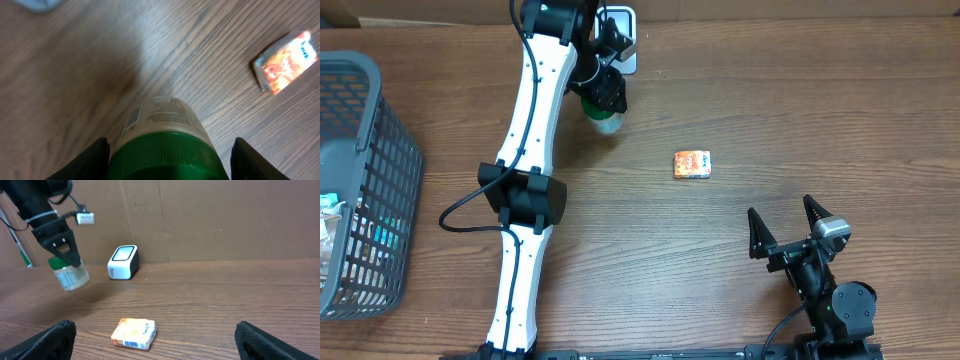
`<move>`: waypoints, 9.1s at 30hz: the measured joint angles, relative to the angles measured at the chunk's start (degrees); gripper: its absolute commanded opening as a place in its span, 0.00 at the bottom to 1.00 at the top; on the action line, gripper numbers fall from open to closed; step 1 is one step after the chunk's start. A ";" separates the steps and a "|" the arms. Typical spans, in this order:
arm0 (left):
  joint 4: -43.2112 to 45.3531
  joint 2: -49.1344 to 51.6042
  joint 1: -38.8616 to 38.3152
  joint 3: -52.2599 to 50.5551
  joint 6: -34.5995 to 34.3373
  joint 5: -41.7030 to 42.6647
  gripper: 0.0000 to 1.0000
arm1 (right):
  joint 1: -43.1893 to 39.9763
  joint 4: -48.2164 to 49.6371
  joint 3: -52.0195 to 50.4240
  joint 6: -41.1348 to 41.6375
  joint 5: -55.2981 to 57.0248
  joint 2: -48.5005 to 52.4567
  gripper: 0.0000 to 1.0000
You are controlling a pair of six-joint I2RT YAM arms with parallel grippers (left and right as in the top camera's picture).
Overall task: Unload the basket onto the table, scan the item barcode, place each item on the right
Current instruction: 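Carry the green-lidded jar with the left gripper past the scanner, then set the jar down beside the orange pack and release it, then return the left gripper to the basket and grasp the clear bean bag, then place the clear bean bag on the table left of the jar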
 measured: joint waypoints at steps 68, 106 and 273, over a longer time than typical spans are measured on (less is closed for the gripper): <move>2.56 -0.42 -8.59 -0.39 -8.22 -3.56 0.98 | -0.02 -0.02 0.00 0.00 -0.02 0.00 1.00; 1.53 -46.03 62.97 -23.08 -44.76 -14.62 1.00 | 0.00 0.02 0.00 0.00 -0.02 0.00 1.00; 42.88 -39.78 13.20 -78.18 0.83 22.64 1.00 | 0.00 0.07 0.00 0.00 0.00 0.00 1.00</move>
